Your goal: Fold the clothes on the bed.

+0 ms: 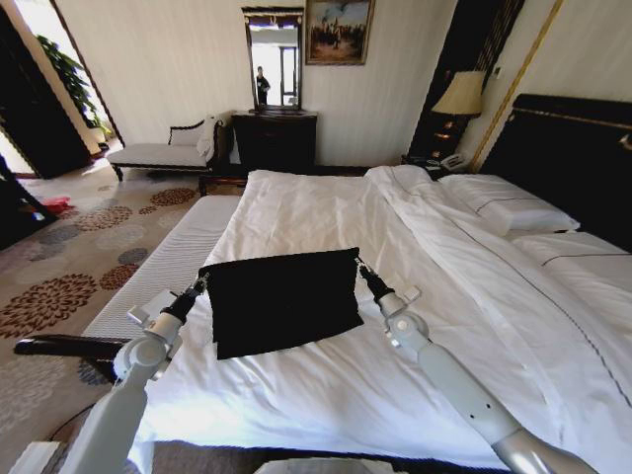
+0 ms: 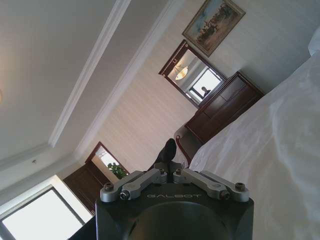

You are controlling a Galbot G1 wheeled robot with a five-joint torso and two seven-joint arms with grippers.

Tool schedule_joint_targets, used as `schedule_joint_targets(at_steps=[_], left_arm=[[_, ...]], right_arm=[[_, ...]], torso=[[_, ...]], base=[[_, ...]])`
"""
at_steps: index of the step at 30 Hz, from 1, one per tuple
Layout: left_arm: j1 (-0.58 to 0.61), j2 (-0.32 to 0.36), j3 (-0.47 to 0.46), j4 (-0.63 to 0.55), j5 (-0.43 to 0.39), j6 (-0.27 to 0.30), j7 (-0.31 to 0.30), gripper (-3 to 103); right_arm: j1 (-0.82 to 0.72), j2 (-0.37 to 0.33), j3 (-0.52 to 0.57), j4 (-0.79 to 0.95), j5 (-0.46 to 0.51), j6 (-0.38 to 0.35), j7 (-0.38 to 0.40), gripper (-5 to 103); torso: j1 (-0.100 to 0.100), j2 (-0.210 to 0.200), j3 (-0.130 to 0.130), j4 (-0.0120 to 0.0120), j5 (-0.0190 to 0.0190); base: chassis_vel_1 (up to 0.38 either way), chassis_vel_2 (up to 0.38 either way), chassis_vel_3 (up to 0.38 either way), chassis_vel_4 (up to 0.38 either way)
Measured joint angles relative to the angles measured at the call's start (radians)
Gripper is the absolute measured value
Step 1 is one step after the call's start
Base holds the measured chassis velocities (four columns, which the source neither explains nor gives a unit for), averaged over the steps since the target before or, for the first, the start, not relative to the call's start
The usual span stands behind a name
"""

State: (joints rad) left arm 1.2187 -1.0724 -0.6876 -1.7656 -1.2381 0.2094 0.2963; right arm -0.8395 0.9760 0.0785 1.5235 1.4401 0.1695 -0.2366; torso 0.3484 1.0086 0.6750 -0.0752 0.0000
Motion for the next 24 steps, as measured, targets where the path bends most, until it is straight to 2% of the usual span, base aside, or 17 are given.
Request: schedule_joint_targets(at_steps=[11, 20, 24], left_arm=[[0.0, -0.001, 0.001, 0.021, 0.002, -0.021, 0.064, 1], [-0.024, 0.001, -0.001, 0.059, -0.01, -0.022, 0.043, 1], [-0.049, 0.006, 0.013, 0.097, -0.003, -0.024, 0.02, 1]], right_arm=[[0.005, 0.012, 0.0, -0.032, 0.002, 0.018, -0.042, 1], [0.035, 0.019, -0.016, -0.064, -0.013, 0.018, -0.037, 1], [0.104, 0.037, -0.05, -0.12, -0.056, 0.014, 0.017, 1]], torso=[[0.0, 0.0, 0.0, 0.0, 0.0], [0.0, 0.0, 0.0, -0.0002, -0.0001], [0.0, 0.0, 0.0, 0.0, 0.0]], base=[[0.0, 0.0, 0.0, 0.0], [0.0, 0.0, 0.0, 0.0], [0.0, 0.0, 0.0, 0.0]])
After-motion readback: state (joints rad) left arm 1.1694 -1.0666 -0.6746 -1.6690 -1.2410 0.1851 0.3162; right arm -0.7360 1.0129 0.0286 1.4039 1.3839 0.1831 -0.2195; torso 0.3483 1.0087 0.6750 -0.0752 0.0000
